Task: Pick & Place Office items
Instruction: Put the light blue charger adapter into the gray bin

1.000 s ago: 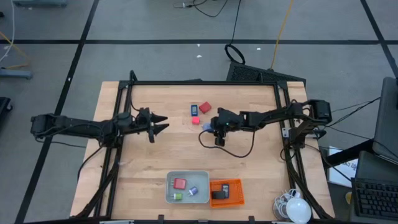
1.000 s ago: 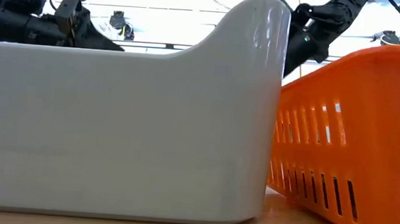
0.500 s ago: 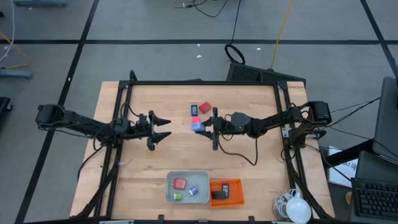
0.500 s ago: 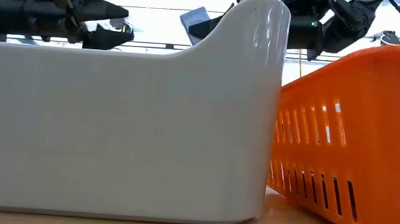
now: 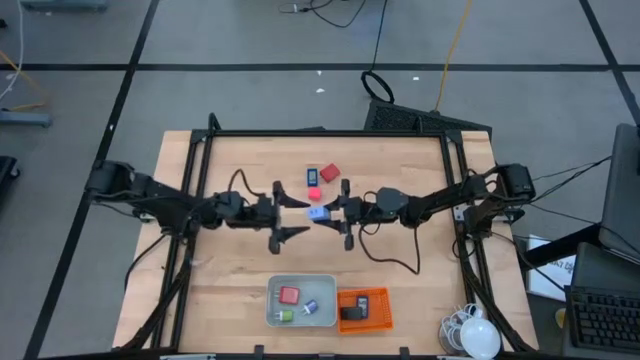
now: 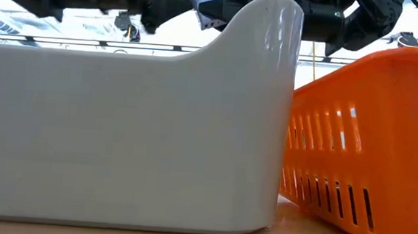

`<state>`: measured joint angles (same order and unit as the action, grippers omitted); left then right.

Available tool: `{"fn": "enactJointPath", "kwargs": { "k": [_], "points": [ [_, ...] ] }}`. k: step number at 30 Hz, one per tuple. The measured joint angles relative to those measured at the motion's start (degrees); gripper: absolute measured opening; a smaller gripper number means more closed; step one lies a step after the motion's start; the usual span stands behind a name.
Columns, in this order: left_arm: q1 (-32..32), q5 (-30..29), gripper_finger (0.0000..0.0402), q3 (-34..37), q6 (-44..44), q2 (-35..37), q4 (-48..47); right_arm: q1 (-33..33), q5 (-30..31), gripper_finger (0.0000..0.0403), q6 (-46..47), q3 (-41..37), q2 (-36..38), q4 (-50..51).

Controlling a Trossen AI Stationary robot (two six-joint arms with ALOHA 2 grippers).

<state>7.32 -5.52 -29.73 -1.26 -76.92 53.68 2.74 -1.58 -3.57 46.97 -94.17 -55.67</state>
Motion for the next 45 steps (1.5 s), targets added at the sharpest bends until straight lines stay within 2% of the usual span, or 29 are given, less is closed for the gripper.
{"fn": "enactJointPath", "kwargs": {
  "k": [10, 22, 26, 34, 40, 45],
  "points": [
    [-0.4, -0.6, 0.0287, -8.2, -1.3, -7.2, -3.7, 0.3, -0.1, 0.0113, 0.9, 0.0, 0.0, -0.6],
    [-0.9, -0.5, 0.0284, -8.5, -1.5, -6.9, -3.1, 1.5, 0.0, 0.0115, -0.8, 0.0, 0.0, -1.8],
    [-0.9, -0.3, 0.0246, -8.5, -1.5, -6.9, -2.9, 1.5, 0.0, 0.0115, -0.8, 0.0, 0.0, -1.6],
    [-0.9, 0.3, 0.0119, -8.5, 0.6, -6.9, -3.0, 1.5, 0.4, 0.0119, -0.4, 0.0, 0.0, -1.5],
    [-0.9, -0.1, 0.0119, -8.5, 1.4, -6.9, -2.9, 1.5, 0.4, 0.0119, 1.0, 0.0, 0.1, -0.9],
    [-0.9, -0.8, 0.0119, -8.4, 1.9, -6.4, -3.6, 1.4, 2.4, 0.0152, 4.5, 0.1, 0.2, 5.1]
  ]
}}
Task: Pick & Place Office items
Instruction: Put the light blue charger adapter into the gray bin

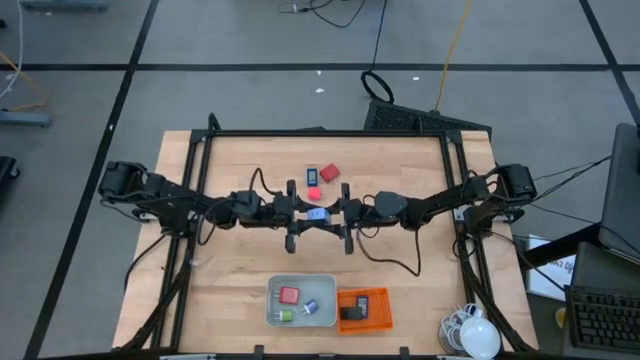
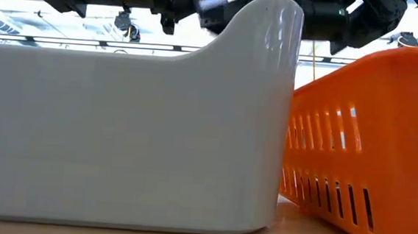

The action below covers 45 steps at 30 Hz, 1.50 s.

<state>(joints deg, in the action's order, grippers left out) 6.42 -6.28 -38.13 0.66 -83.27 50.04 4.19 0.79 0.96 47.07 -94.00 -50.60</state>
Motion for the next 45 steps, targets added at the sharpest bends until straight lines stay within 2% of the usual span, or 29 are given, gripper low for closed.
{"fn": "enactJointPath", "kwargs": {
  "k": [2, 8, 15, 19, 23, 27, 36, 40, 45],
  "points": [
    [0.1, -0.4, 0.0119, 0.0, 0.0, 1.4, 0.1, 0.0, 0.5, 0.0168, -0.3, -0.2, 0.8, 5.2],
    [2.2, -4.5, 0.0125, 0.0, -0.1, 6.9, -7.4, -0.8, 0.7, 0.0194, -0.3, -0.1, 8.4, 20.5],
    [6.8, -4.8, 0.0121, 0.0, 4.0, 8.5, -11.6, -1.6, 1.1, 0.0185, 1.4, -0.1, 20.2, 37.8],
    [10.3, -5.0, 0.0124, 0.0, 8.1, 7.7, -12.9, -1.3, 1.1, 0.0176, 3.6, -0.5, 25.9, 44.1],
    [14.6, -5.6, 0.0121, 0.0, 12.9, 6.3, -14.5, -0.5, 1.1, 0.0168, 5.7, -5.0, 30.8, 43.9],
    [18.8, -5.6, 0.0121, 0.0, 18.8, 3.8, -15.7, -0.3, 2.8, 0.0164, 6.1, -10.6, 35.9, 39.3],
    [23.3, -7.0, 0.0121, 0.0, 29.3, -6.6, -16.5, 0.8, 1.9, 0.016, 5.4, -21.3, 43.5, 18.4],
    [23.2, -3.5, 0.0121, 0.0, 33.0, -10.9, -16.1, 0.9, 2.0, 0.016, 3.8, -23.3, 44.8, 13.9],
    [23.3, 0.3, 0.0126, 0.0, 33.9, -13.5, -14.6, 0.8, 2.1, 0.0159, 2.9, -23.4, 45.0, 14.0]
  ]
}}
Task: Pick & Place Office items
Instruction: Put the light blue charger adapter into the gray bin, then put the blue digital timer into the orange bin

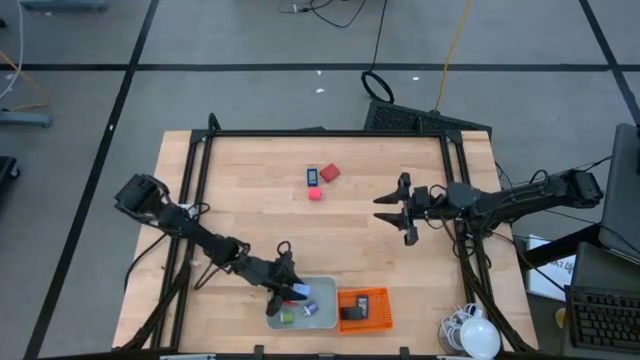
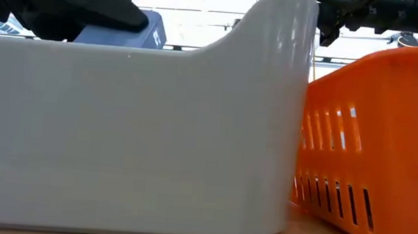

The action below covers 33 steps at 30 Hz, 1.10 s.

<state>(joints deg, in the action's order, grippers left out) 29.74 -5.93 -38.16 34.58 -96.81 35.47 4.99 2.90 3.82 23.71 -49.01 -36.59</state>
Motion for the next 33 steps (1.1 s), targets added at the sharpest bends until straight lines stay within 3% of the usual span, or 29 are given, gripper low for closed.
{"fn": "enactJointPath", "kwargs": {
  "k": [6, 21, 33],
  "points": [
    [-0.1, -1.5, 0.0124, -0.1, -1.3, -0.2, -0.5, 0.0, 0.0, 0.0158, 0.0, 0.0, 0.0, 0.0],
    [-0.1, -3.2, 0.0182, 0.0, -2.9, -0.2, -1.3, 0.0, 0.0, 0.0157, 0.0, 0.0, 0.0, 1.3],
    [-0.1, -2.7, 0.0157, 0.1, 0.4, -0.4, 2.5, 0.0, 0.0, 0.0157, 0.0, 0.0, 0.0, 1.3]
  ]
}}
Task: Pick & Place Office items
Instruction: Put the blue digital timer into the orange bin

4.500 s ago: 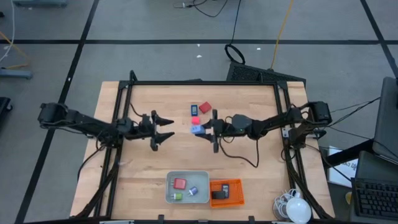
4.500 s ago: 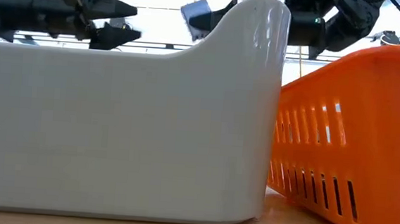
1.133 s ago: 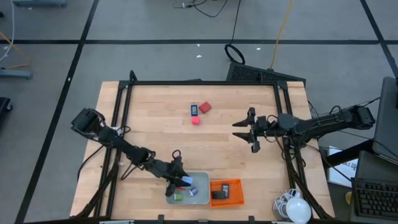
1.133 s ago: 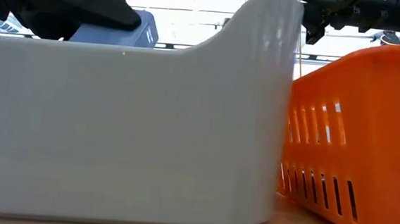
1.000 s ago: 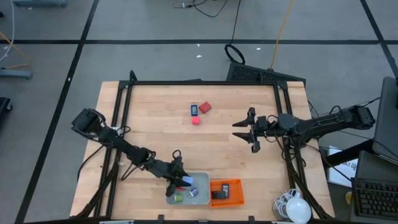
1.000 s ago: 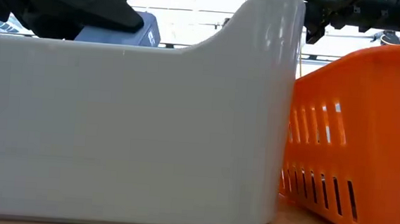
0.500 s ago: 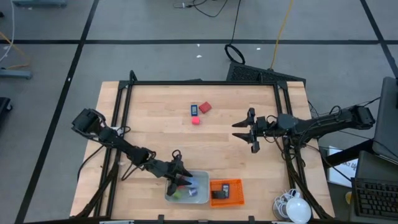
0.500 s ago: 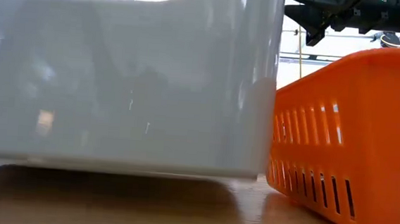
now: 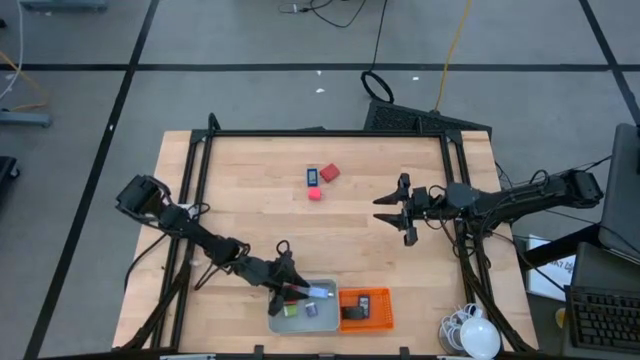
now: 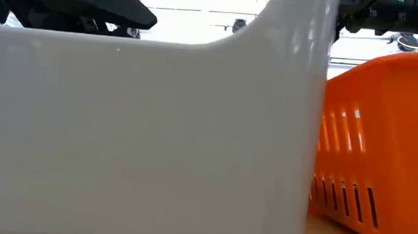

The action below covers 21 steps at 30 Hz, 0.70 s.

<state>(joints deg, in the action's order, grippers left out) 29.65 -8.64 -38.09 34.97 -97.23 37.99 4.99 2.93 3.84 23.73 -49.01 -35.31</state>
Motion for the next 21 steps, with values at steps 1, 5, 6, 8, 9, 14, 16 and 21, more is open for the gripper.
{"fn": "enactJointPath", "kwargs": {
  "k": [1, 5, 6, 8, 9, 14, 16, 21],
  "points": [
    [0.0, 0.0, 0.0154, 0.0, -0.6, 0.0, 0.0, 0.0, 0.0, 0.0157, 0.0, 0.0, 0.0, 0.0],
    [-0.1, -0.2, 0.0145, 0.0, -4.2, 0.0, 0.0, 0.0, 0.0, 0.0157, 0.0, 0.0, 0.0, 0.0],
    [-0.1, -0.2, 0.0142, 0.0, -4.9, 0.0, 0.1, 0.0, 0.0, 0.0157, 0.0, 0.0, 0.0, 0.0],
    [-0.2, -0.2, 0.0137, 0.0, -6.0, 0.1, 0.1, 0.0, 0.0, 0.0157, 0.0, 0.0, 0.0, 0.0],
    [-0.2, -0.2, 0.0135, 0.0, -6.4, 0.3, 0.0, 0.0, 0.0, 0.0157, 0.0, 0.0, 0.0, 0.0],
    [-0.3, 0.0, 0.0123, 0.0, -7.0, 2.3, -1.5, 0.0, 0.0, 0.0157, 0.0, 0.0, 0.0, 0.0],
    [-0.5, 0.2, 0.0119, 0.0, -7.9, 3.7, -2.0, 0.0, 0.0, 0.0157, 0.0, 0.0, 0.0, 0.0],
    [-1.7, -0.3, 0.0109, 0.0, -12.1, 8.7, -5.6, 0.0, 0.0, 0.0157, 0.0, 0.0, 0.0, 0.0]
  ]
}}
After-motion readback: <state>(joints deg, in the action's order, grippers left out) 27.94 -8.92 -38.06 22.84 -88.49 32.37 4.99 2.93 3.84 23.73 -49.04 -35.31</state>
